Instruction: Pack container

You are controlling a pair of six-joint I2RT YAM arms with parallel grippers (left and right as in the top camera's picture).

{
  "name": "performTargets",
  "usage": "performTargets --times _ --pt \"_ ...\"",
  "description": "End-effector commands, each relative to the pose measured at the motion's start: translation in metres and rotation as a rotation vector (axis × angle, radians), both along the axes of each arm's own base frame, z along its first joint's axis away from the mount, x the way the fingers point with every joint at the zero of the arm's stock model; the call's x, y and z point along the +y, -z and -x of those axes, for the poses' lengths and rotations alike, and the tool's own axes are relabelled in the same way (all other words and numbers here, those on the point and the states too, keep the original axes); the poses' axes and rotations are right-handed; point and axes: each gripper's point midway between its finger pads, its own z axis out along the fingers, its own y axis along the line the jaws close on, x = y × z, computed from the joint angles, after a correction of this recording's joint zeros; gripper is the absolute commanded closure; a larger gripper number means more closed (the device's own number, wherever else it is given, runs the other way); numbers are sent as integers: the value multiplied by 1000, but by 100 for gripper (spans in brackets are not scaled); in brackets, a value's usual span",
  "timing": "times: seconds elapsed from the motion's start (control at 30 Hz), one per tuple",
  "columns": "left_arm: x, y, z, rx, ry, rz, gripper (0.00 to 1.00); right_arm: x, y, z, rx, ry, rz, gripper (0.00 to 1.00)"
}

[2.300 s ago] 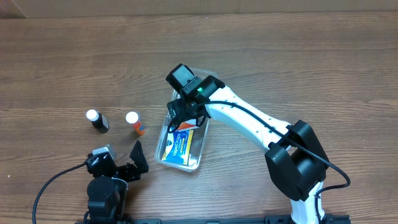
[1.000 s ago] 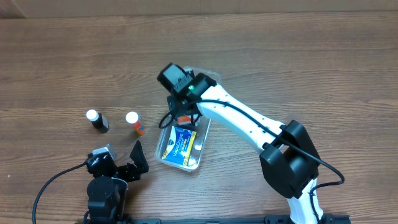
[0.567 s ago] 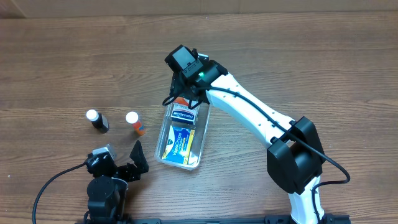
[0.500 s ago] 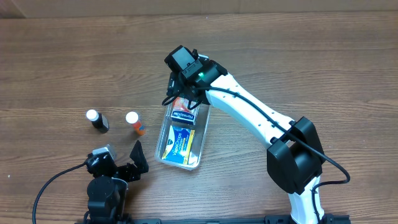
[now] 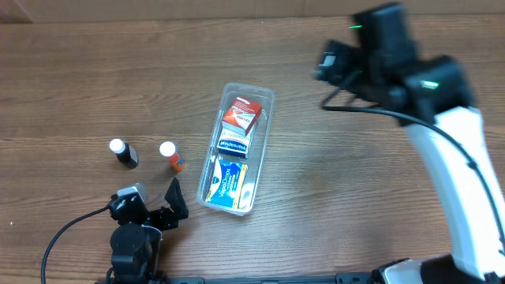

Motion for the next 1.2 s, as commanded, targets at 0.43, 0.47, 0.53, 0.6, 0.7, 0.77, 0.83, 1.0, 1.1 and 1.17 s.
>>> performTargets --times 0.43,0.47,0.53,0.6,0.7,0.77,0.83,1.0,1.1,1.17 --pt "10 -124 0 -100 -42 -40 0 -73 13 15 106 83 105 90" --pt "13 -149 -5 -42 -52 -76 0 -78 12 14 99 100 127 96" --pt "13 -173 -17 64 -36 -119 0 -87 11 12 91 127 125 96" --pt "1 -189 -29 195 54 -155 0 -101 11 12 96 165 108 96" --pt "-10 -195 -40 394 170 -207 0 -120 11 13 106 208 34 69" --pt "-14 -188 -51 497 190 -189 0 -132 11 14 108 240 4 0" --pt "-22 -165 -65 596 230 -161 0 -144 12 16 113 277 -1 0" --pt "17 -106 -82 848 -91 -38 0 -148 12 16 112 287 -2 0" --pt "42 -88 -86 913 -167 -5 0 -148 12 16 112 287 -1 0" --pt "61 -76 -86 956 -198 13 0 -148 12 16 112 287 -1 0"
